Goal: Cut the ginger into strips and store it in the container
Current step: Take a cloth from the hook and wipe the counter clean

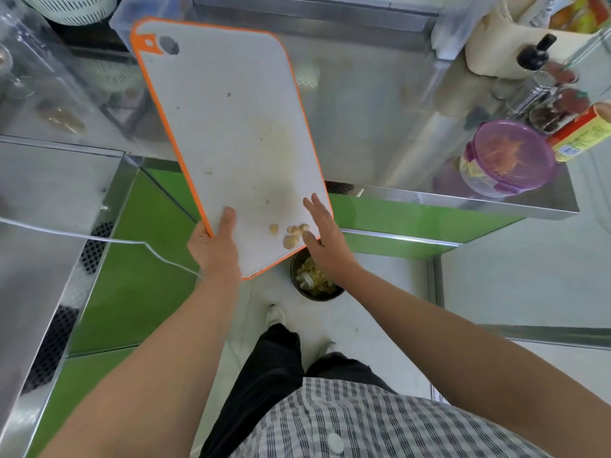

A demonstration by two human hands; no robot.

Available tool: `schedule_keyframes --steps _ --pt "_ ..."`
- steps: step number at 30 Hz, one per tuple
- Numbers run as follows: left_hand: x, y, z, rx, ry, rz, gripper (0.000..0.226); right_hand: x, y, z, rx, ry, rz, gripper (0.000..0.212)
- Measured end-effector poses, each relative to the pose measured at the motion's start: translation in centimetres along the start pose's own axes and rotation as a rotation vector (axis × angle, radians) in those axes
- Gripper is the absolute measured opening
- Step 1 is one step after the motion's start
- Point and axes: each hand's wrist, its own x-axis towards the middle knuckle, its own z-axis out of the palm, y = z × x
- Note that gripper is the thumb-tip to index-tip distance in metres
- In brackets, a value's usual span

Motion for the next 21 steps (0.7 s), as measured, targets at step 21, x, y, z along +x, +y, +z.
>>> schedule_keyframes --steps 21 --pt "-6.9 -0.4 2.4 -0.049 0.26 0.002 0.007 -1.2 2.7 1.5 -0.221 -0.17 0.396 0.056"
